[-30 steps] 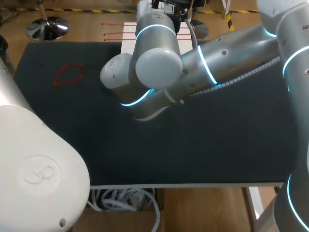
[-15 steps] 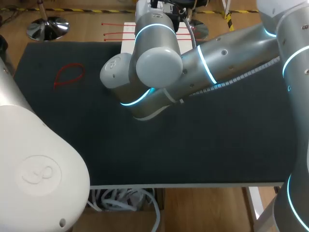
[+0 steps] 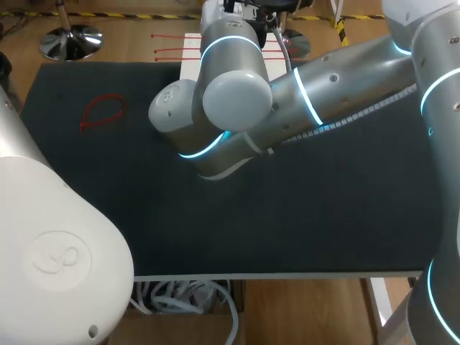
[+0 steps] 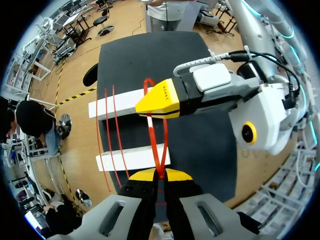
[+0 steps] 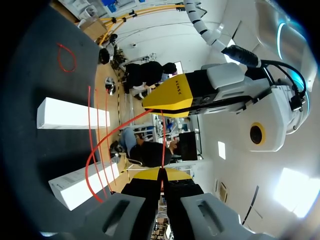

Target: Grab the tape and strap the tape.

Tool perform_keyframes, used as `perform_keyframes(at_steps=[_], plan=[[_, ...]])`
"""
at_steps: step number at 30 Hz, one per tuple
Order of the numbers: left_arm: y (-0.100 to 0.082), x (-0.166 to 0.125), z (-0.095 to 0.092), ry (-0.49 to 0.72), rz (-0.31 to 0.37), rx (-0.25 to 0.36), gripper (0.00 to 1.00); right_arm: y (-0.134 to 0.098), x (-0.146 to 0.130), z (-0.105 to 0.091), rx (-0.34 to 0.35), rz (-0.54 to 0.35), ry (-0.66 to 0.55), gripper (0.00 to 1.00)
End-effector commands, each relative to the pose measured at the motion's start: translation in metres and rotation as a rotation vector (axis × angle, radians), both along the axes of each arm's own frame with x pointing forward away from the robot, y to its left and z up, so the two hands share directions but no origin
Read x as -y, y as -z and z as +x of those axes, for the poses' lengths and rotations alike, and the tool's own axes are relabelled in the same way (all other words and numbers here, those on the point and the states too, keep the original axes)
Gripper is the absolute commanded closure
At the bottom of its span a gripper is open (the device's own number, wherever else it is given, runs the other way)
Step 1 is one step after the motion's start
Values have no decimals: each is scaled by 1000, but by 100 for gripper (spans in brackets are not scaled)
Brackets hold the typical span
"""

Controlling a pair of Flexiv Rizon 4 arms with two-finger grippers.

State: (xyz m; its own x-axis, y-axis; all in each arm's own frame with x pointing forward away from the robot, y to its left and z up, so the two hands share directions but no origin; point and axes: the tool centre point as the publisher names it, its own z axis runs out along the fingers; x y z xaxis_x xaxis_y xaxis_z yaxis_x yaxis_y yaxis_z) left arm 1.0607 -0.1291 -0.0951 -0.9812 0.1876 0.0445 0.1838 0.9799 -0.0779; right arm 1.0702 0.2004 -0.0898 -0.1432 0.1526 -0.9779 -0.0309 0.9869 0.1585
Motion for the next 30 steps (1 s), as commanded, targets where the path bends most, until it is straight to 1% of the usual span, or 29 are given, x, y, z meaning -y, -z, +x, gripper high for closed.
perform_keyframes(at_steps=[1, 30], plan=[[-1, 1, 0, -1, 4, -2, 100, -2, -1, -2, -10, -3, -5, 100], [-1, 1, 0, -1, 4, -2, 100, -2, -19, -1, -24, -6, -41, 100]])
